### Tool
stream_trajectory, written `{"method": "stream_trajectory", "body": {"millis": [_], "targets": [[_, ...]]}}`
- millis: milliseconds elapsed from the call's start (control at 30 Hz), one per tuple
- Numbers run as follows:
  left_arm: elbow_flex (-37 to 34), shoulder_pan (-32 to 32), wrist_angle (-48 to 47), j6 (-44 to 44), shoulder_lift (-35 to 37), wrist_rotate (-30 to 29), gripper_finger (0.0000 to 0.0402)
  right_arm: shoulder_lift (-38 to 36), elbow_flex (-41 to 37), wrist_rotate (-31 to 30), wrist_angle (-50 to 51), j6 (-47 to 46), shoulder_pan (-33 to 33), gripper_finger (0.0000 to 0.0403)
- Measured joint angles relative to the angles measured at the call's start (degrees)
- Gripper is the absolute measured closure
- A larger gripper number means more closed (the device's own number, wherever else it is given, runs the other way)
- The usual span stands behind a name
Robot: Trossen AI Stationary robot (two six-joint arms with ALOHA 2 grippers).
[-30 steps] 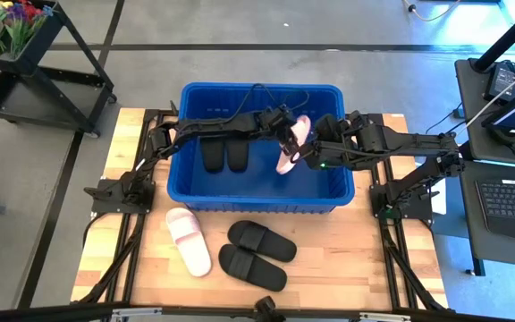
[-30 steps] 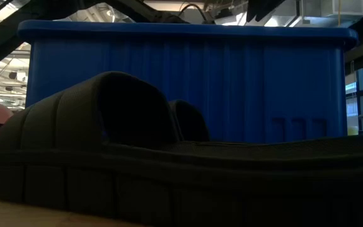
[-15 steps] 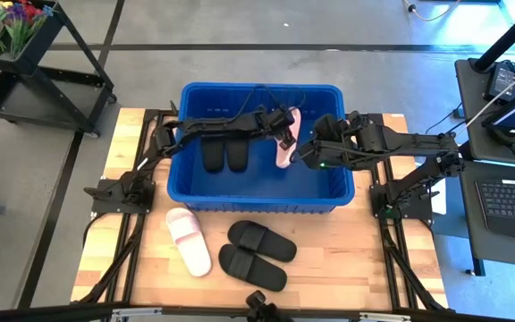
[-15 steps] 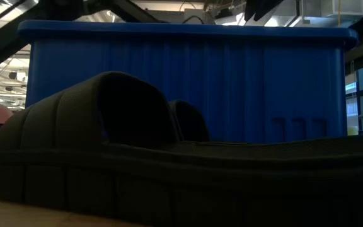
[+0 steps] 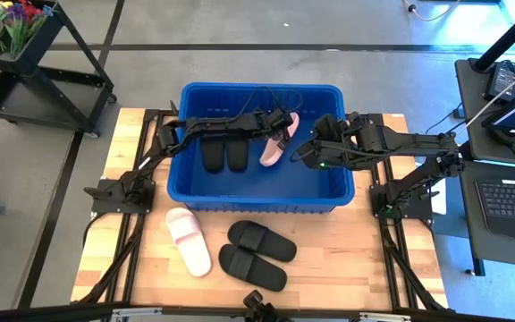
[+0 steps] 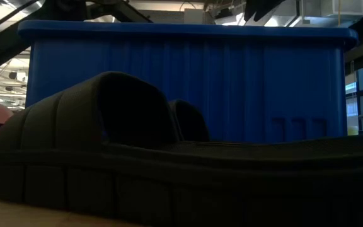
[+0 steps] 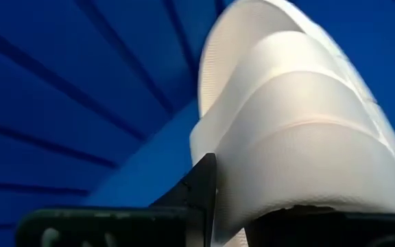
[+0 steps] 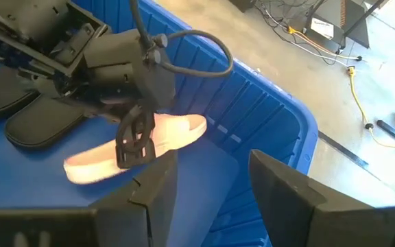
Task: Pick and place slides into bin
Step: Put the pink slide into the blue bin
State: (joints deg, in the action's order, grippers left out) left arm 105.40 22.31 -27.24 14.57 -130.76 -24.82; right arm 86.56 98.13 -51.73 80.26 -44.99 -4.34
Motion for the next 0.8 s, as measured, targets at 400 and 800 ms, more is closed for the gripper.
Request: {"method": "stream_trajectory", "body": {"millis": [400,800], "targets": [[0.0,-3.4,-0.1,-7.7,0.0,0.0,0.0353,0.0,0.0,2.4,-0.3,0.1,0.0,0.0221],[0.0,-4.9,0.2,-16.6,0.0,-2.7,0.0353,0.0,0.0,2.4,-0.3,0.2,0.0,0.0221]]}}
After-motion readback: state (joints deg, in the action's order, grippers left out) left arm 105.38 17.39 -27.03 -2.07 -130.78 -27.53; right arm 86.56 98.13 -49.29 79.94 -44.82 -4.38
